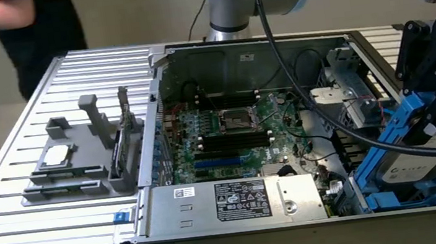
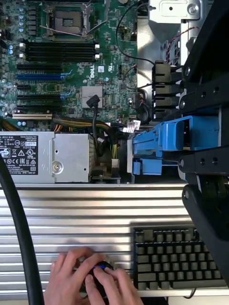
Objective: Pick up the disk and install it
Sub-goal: 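Insert the disk into the insertion slot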
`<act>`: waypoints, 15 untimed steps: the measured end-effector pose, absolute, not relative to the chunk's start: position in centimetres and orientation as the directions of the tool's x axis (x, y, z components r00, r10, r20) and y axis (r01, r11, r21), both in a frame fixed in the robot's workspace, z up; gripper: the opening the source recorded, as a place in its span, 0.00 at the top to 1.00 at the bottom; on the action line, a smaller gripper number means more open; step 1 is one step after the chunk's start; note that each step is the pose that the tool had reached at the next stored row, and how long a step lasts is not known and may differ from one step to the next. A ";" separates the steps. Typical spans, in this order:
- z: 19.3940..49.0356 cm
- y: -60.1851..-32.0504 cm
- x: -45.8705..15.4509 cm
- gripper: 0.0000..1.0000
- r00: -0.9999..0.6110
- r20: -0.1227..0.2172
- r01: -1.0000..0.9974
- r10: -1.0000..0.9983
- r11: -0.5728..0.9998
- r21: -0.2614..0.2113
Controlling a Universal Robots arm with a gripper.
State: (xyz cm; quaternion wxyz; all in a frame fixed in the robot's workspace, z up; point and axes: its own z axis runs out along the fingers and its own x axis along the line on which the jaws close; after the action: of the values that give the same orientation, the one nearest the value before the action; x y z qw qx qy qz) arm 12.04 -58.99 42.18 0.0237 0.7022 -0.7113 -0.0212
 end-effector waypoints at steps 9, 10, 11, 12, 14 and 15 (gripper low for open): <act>41.2 -59.0 11.8 0.67 -0.016 -0.003 -0.999 -1.000 0.016 0.051; 41.1 -59.0 11.8 0.67 -0.016 -0.003 -0.999 -1.000 0.016 0.048; 41.0 -59.0 11.8 0.67 -0.016 -0.004 -0.999 -1.000 0.016 0.045; 40.9 -59.0 11.7 0.67 -0.016 -0.004 -0.999 -1.000 0.015 0.041; 40.6 -59.0 11.6 0.67 -0.016 -0.005 -0.999 -1.000 0.015 0.036; 40.5 -59.0 11.5 0.67 -0.016 -0.006 -0.999 -1.000 0.015 0.034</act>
State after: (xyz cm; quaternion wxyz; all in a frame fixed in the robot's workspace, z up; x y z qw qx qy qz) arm 11.52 -58.97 40.53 0.0098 0.7015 -0.7125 -0.0141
